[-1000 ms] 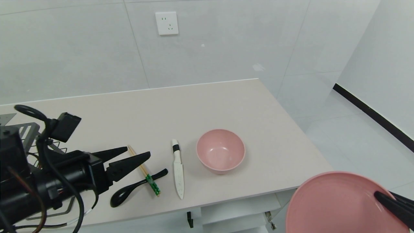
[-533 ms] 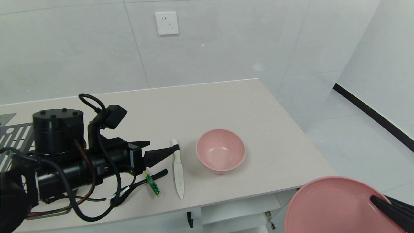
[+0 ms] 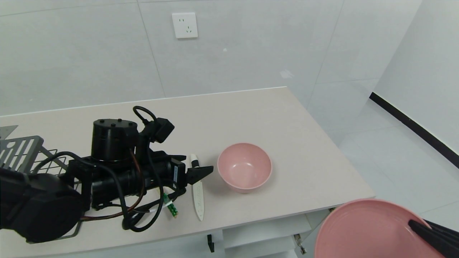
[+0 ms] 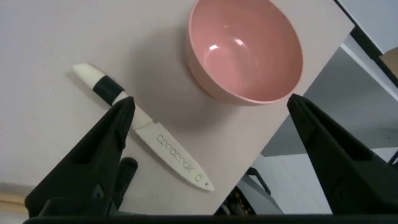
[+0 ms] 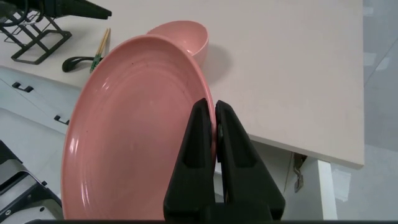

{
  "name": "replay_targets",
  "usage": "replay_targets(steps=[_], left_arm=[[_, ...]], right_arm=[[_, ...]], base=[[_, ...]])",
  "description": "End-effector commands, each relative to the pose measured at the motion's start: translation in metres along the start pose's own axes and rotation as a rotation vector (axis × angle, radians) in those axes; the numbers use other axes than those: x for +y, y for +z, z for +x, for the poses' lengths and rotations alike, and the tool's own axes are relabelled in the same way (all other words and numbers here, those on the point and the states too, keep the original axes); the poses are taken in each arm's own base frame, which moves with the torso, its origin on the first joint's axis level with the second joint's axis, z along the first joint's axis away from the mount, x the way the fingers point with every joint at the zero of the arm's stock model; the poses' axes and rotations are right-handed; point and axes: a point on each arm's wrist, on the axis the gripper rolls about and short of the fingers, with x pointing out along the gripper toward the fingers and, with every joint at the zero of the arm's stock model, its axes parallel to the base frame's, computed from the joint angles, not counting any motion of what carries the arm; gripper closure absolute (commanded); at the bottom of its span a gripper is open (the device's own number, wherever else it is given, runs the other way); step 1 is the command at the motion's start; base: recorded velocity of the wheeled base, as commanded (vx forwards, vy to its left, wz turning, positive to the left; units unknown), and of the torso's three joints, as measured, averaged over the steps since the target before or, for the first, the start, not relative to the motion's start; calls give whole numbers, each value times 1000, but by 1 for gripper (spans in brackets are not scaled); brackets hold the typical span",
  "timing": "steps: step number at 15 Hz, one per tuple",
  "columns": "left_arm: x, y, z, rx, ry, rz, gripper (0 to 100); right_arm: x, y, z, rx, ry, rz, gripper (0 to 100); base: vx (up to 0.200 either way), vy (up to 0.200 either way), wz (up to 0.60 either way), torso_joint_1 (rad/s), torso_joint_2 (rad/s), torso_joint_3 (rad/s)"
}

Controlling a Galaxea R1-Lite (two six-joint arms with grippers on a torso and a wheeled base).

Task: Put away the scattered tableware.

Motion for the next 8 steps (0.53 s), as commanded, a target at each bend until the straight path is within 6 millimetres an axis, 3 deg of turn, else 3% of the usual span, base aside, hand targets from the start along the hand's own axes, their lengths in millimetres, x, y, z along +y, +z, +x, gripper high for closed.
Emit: replay_targets(steps=[1,4,8], left_arm=[[3,-3,29,29,17,1,0],[2,-16,59,-5,3,19,0],[3,-10,54,-41,10,21,0]], right_arm=[[1,-1,0,7,17,1,100],[2,-1,0,8,23,0,100],[2,-1,0,9,25,1,100]], base=[[0,0,0,0,0,0],[0,0,0,0,0,0],[0,0,0,0,0,0]])
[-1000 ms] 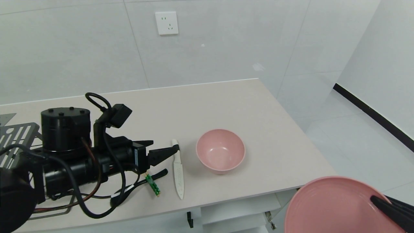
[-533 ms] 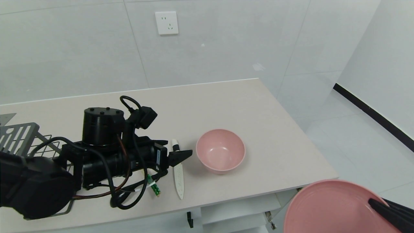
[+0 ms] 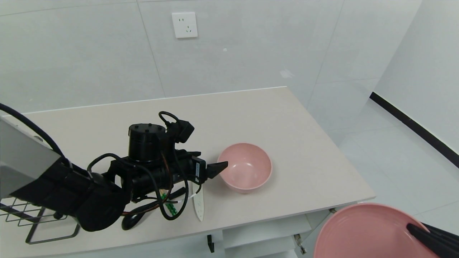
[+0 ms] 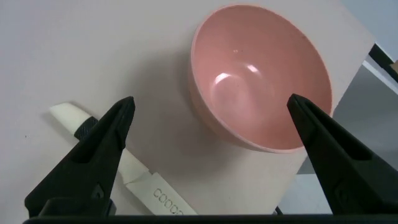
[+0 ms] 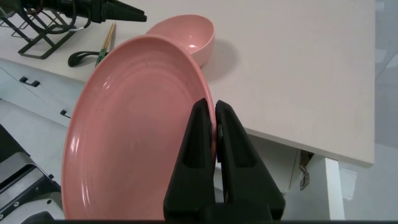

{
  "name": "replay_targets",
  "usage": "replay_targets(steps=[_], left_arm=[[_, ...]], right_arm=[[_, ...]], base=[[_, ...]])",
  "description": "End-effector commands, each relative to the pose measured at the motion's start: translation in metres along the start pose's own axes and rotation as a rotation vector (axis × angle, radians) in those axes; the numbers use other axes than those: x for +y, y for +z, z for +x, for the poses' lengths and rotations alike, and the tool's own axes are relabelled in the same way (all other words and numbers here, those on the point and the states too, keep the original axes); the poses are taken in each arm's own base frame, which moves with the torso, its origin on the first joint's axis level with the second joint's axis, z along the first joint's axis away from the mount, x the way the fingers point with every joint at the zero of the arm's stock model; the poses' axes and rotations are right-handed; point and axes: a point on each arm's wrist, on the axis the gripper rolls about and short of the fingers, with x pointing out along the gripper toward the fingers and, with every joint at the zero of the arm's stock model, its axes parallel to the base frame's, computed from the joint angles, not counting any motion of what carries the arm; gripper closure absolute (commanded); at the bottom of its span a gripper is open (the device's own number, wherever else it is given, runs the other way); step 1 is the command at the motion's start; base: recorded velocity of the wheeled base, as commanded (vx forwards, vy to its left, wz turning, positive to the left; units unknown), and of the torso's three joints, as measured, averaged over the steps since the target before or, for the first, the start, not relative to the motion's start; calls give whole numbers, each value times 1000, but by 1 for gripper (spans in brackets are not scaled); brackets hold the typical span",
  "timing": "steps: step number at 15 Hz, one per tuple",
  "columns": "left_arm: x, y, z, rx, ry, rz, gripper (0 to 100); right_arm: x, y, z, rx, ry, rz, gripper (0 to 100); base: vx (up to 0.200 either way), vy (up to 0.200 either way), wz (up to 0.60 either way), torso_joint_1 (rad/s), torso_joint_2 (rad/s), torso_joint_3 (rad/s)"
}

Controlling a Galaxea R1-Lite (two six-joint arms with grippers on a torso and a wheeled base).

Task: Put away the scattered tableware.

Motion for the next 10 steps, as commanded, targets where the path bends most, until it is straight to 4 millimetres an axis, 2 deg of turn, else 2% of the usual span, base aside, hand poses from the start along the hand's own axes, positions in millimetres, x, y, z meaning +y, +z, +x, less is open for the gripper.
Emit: replay_targets(steps=[1,4,8,10], left_arm=[[1,-2,1,8,4,-2,0],[2,-6,7,28,2,15,0],[1,9,23,27,-9,30,0],[-3,7,35,54,-21,29,0]], right_arm=[[0,0,0,1,1,1,100],[0,-1,0,11,2,5,100],[0,-3,0,24,2,12,100],[0,-3,0,22,1,11,100]], base=[[0,0,0,0,0,0],[0,0,0,0,0,0],[0,0,0,0,0,0],[0,0,0,0,0,0]])
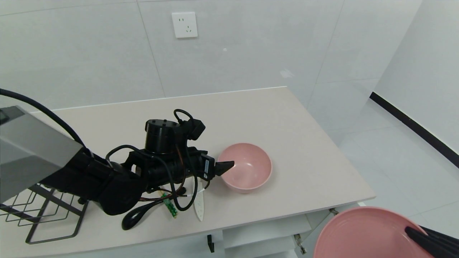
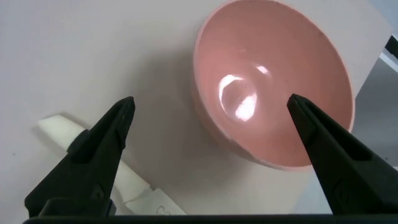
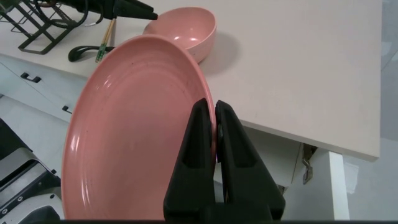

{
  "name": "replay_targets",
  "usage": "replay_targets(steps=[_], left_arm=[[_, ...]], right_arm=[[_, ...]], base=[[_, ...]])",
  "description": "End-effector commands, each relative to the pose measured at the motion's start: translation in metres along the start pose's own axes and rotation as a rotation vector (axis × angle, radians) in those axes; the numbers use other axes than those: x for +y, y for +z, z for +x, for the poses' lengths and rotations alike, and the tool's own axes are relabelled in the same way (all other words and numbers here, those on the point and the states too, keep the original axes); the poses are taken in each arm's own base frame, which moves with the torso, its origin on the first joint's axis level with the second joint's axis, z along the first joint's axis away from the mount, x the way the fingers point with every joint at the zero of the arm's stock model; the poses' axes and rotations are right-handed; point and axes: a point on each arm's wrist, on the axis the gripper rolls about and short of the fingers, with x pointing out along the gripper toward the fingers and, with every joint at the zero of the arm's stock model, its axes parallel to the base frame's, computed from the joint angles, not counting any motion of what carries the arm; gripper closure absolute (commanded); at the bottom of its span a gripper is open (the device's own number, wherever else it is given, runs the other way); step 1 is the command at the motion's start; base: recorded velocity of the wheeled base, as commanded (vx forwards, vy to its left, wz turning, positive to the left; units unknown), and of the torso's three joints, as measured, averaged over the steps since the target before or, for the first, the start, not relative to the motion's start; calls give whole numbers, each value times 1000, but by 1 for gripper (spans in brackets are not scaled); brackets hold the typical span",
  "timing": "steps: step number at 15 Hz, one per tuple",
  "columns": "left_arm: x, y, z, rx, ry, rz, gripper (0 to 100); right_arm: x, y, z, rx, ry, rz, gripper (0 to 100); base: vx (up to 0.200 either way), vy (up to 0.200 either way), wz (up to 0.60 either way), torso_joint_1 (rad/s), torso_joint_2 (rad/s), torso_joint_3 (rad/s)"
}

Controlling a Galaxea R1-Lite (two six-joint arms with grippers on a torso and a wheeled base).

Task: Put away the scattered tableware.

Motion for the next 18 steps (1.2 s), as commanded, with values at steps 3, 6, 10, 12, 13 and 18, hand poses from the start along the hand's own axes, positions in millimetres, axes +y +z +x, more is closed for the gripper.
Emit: replay_targets(steps=[3,6,10,12,13,18], left_arm=[[1,-1,30,13,-11,1,0],[5,-7,36,57,-1,-12,0],[5,-12,50,70,-3,-12,0],[5,-15,47,109,3,-21,100],[4,-15,44,115,4,-21,100],[2,-5,35,80,2,-14,100]], right_arm=[[0,0,0,-1,-1,0,100],[0,0,0,-2,-1,-1,100],[0,0,-1,-7,-5,-2,100],[0,1,-1,-8,-5,-4,100],[0,1,-1,-8,-5,-4,100],[0,1,-1,-10,-7,-6,100]], base=[[0,0,0,0,0,0],[0,0,0,0,0,0],[0,0,0,0,0,0],[0,0,0,0,0,0],[0,0,0,0,0,0],[0,0,0,0,0,0]])
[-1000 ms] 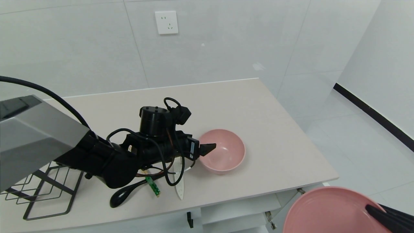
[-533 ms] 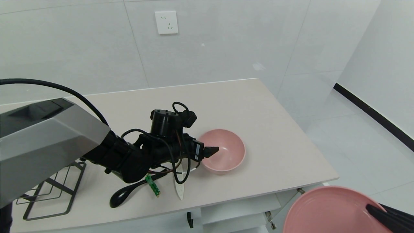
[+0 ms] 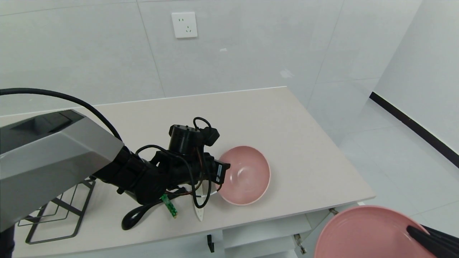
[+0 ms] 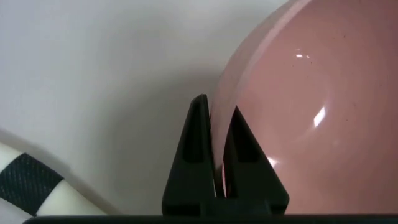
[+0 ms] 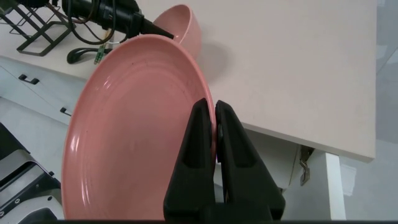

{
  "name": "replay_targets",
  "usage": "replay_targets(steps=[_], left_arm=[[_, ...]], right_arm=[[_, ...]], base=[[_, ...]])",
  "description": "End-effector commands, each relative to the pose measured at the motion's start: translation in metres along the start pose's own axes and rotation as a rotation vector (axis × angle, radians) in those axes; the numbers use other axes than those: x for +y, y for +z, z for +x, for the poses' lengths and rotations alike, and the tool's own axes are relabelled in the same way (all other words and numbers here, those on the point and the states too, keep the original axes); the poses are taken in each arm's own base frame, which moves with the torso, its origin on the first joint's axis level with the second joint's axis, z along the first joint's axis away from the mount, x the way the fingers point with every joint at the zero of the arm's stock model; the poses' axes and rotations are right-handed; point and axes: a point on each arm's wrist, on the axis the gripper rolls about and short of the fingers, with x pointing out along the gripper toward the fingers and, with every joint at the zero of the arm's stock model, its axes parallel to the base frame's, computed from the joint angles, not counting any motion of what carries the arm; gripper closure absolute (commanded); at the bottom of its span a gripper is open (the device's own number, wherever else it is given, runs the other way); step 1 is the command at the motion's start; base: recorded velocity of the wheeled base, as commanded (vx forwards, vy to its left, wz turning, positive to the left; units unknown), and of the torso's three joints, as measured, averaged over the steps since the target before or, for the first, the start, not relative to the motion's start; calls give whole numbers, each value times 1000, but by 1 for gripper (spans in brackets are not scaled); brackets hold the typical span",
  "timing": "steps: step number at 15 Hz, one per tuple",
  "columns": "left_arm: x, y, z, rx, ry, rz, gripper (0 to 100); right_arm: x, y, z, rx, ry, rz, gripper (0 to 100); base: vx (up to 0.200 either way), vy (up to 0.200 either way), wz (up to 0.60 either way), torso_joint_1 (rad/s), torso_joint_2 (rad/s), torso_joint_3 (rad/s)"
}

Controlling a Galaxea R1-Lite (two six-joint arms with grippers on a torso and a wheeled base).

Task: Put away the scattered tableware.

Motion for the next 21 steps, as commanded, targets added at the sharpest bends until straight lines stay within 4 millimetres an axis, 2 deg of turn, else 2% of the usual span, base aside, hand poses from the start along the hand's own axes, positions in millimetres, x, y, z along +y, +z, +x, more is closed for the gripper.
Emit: replay_targets(steps=[1,3,4,7,8,10,11,13,16,18,21], left_arm=[[-2,12,-15,-45,2,8,100],[-9,17,-31,-90,-3,23,100],[-9,18,-32,-93,-3,24,100],[-12,7,-82,-233,4,47,100],[-12,5,-92,-267,9,53,100],[-19,1,-130,-387,9,86,100],[-22,-4,-146,-419,7,95,100],[-27,-18,-166,-431,-2,100,100],[-25,-30,-181,-524,11,114,100],[-24,-39,-195,-592,26,121,100],[-27,-60,-235,-639,72,114,100]], right_arm=[[0,0,0,0,0,0,100],[0,0,0,0,0,0,100],[0,0,0,0,0,0,100],[0,0,0,0,-1,0,100],[0,0,0,0,-1,0,100],[-1,1,0,-6,-10,-1,100],[-2,2,0,-15,-31,-2,100],[-6,4,-2,-40,-93,-1,100],[-6,4,-7,-65,-134,2,100],[-4,4,-9,-74,-126,6,100],[2,6,-11,-102,-60,42,100]], base=[[0,0,0,0,0,0],[0,0,0,0,0,0],[0,0,0,0,0,0],[0,0,0,0,0,0],[0,0,0,0,0,0],[0,0,0,0,0,0],[0,0,0,0,0,0],[0,0,0,0,0,0],[0,0,0,0,0,0],[0,0,0,0,0,0],[0,0,0,0,0,0]])
